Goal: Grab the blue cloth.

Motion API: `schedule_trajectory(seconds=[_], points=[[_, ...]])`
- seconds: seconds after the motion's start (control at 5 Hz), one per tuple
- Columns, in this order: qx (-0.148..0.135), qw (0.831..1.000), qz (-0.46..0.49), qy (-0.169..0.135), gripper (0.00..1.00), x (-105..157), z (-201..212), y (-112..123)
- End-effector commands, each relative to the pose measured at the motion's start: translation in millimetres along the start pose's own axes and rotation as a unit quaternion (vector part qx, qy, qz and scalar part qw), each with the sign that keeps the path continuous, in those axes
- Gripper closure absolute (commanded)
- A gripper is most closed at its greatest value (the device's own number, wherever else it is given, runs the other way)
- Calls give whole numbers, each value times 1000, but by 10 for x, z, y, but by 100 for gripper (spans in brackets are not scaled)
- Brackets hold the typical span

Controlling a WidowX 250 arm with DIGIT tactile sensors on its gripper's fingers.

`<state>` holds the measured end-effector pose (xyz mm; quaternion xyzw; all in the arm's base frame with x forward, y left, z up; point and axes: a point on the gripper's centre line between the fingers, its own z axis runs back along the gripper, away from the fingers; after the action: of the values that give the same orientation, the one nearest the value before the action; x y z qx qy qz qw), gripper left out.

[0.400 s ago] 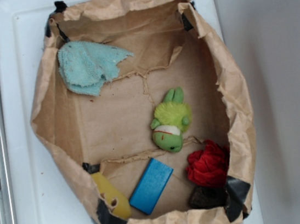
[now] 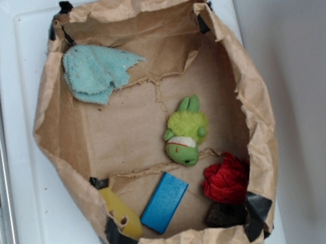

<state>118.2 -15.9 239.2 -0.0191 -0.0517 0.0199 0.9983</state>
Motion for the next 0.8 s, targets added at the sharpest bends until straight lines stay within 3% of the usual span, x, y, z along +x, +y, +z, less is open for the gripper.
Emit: schedule_trajectory(seconds=[0.0,0.4,0.6], points=[[-22,998,-42,-49,0,661,-168,111],[6,995,-74,-67,0,1080,-439,303],[40,995,-61,-62,0,1289,-673,465]])
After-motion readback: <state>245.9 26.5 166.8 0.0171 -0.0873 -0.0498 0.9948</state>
